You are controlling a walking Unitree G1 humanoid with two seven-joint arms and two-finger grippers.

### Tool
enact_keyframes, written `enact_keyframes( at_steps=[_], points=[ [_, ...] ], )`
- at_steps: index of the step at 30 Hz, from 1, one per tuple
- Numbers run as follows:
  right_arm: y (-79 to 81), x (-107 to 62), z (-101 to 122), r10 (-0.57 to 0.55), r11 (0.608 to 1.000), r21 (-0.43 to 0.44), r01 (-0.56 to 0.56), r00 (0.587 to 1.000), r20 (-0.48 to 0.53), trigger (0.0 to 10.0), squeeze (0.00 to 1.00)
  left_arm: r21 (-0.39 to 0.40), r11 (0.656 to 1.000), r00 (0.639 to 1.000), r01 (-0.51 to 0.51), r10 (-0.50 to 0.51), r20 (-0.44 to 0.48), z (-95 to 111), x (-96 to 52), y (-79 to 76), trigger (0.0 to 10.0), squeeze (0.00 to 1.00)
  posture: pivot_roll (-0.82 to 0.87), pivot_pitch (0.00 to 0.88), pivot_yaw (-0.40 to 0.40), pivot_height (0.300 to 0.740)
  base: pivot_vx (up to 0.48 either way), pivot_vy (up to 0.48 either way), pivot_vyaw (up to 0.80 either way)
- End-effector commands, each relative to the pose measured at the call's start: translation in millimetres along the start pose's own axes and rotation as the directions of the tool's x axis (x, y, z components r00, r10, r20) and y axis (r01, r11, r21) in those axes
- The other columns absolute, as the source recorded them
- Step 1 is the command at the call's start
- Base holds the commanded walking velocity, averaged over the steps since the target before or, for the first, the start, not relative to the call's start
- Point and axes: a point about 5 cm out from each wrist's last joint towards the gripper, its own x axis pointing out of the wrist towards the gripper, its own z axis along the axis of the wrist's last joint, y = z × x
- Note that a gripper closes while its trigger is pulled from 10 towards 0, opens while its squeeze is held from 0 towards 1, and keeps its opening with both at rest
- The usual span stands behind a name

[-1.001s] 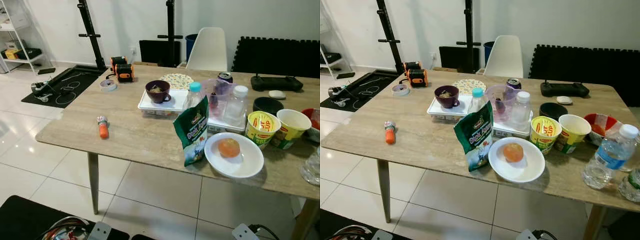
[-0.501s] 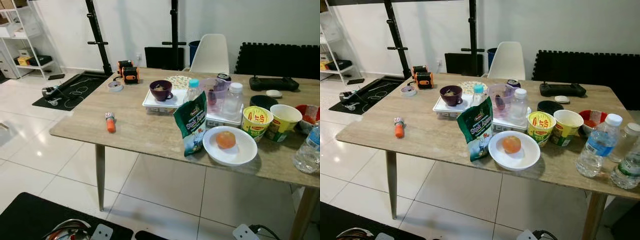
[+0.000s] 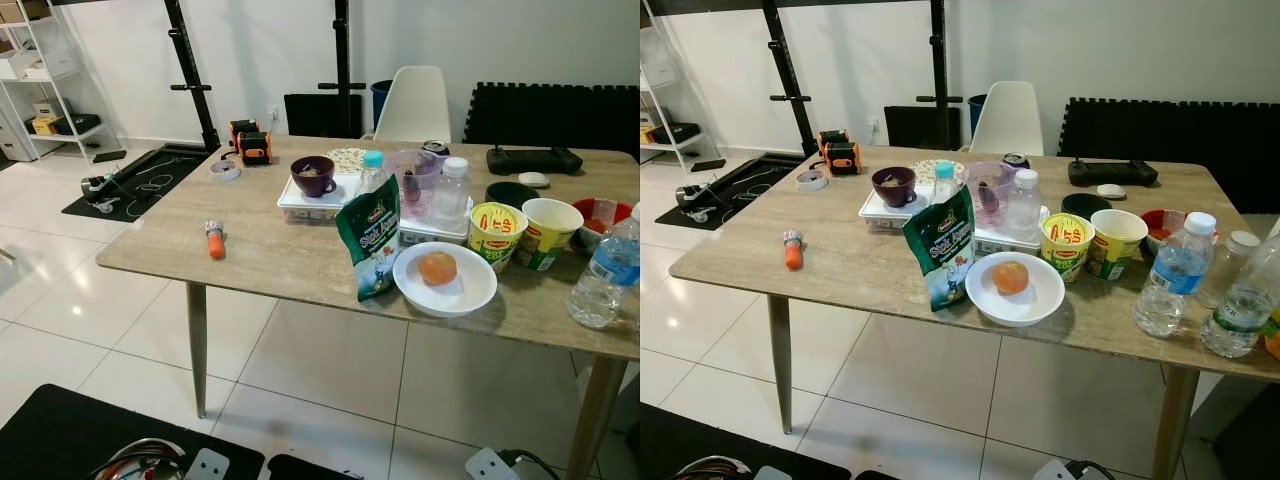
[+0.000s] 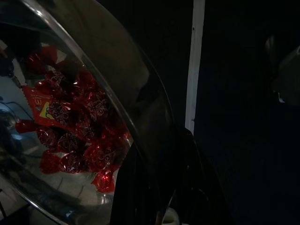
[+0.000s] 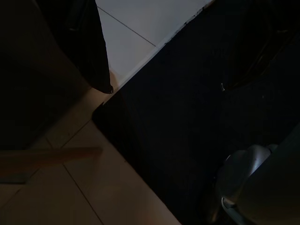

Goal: Restocking fridge

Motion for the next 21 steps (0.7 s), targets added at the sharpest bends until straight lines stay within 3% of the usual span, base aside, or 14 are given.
enact_keyframes(
  at_steps=[1,21],
  points=[
    [-0.1,0.0,2.6,0.003,1.0,-0.01,-0.002,1.0,0.001,10.0,0.0,0.01,1.0,1.0,0.0,0.0,0.002,0.5,0.0,0.1,10.0,0.0,-0.08,0.0,0.024,0.74,-0.319,0.0,0.0],
    [0.0,0.0,2.9,-0.001,1.0,-0.008,0.001,1.0,0.001,10.0,0.0,0.014,1.0,1.0,0.007,-0.007,0.006,1.7,0.1,-0.4,10.0,0.0,-0.08,0.0,0.023,0.74,-0.336,0.0,0.0]
  ],
)
